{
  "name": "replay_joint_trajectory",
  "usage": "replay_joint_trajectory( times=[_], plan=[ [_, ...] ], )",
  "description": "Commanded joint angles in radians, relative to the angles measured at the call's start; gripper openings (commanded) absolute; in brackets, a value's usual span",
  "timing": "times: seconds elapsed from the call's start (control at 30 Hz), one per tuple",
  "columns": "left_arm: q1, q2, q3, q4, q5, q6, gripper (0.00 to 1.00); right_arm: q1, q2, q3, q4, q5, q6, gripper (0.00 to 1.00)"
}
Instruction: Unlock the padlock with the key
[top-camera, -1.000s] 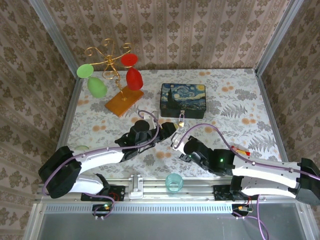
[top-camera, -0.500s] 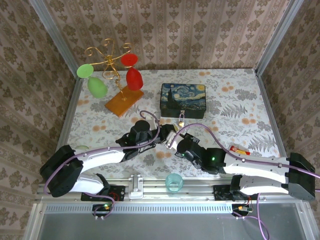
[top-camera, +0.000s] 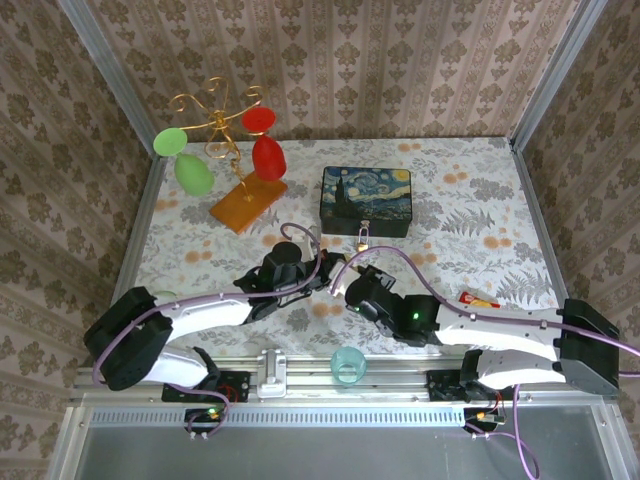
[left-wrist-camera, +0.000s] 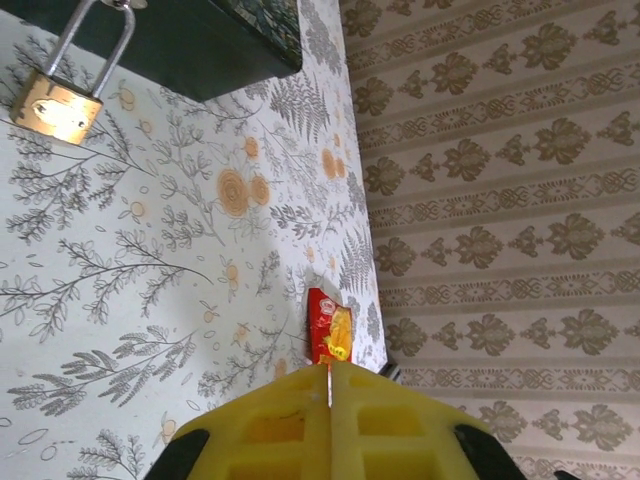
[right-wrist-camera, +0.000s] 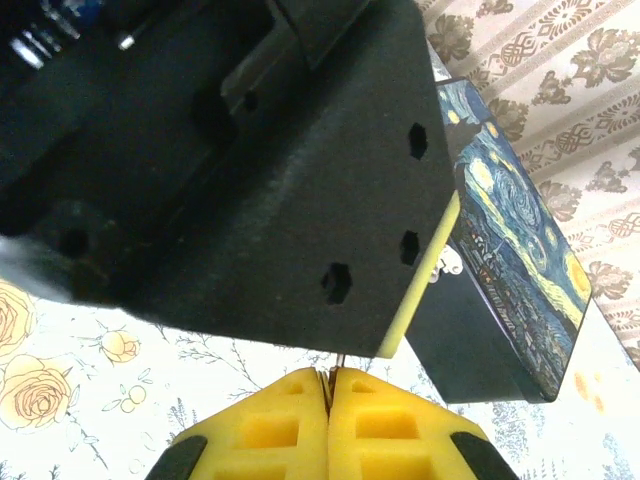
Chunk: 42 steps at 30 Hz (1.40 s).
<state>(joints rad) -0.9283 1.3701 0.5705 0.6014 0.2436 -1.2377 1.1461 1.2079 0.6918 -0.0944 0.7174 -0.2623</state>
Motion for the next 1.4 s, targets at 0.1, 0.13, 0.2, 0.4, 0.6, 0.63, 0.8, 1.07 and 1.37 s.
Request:
replay_joint_trajectory(
  times=[0.1,0.13,0.2,0.4,0.6,0.63,0.8,1.07,1.37],
  plan=[
    [0.004,0.033,-0.01,0.068,0.049,-0.003,0.0,0.01,0.058,0.061,0.033,0.037,-0.005,0.23],
    [0.008,0.035,-0.009,0.07,0.055,0.004,0.0,0.01,0.057,0.062,0.03,0.044,0.004,0.41],
    [0.021,0.028,-0.011,0.072,0.059,0.025,0.0,0.008,0.021,0.052,0.018,0.023,0.033,0.63],
    [0.079,0.023,-0.03,0.202,0.126,0.19,0.0,-0.091,-0.325,-0.058,-0.018,-0.395,0.252,1.0],
    [0.111,0.009,-0.052,0.409,0.27,0.421,0.0,-0.312,-0.623,-0.207,0.091,-0.762,0.584,1.0],
    [0.111,-0.011,-0.049,0.41,0.292,0.466,0.0,-0.355,-0.644,-0.213,0.082,-0.803,0.622,1.0],
    [0.113,-0.091,-0.03,0.36,0.377,0.642,0.0,-0.546,-0.64,-0.293,0.243,-1.106,0.808,0.99],
    [0.113,-0.112,-0.041,0.464,0.447,0.633,0.0,-0.626,-0.564,-0.359,0.578,-1.297,0.962,0.75],
    [0.099,-0.046,-0.014,0.558,0.477,0.557,0.0,-0.626,-0.411,-0.332,0.762,-1.356,0.965,0.59]
  ],
)
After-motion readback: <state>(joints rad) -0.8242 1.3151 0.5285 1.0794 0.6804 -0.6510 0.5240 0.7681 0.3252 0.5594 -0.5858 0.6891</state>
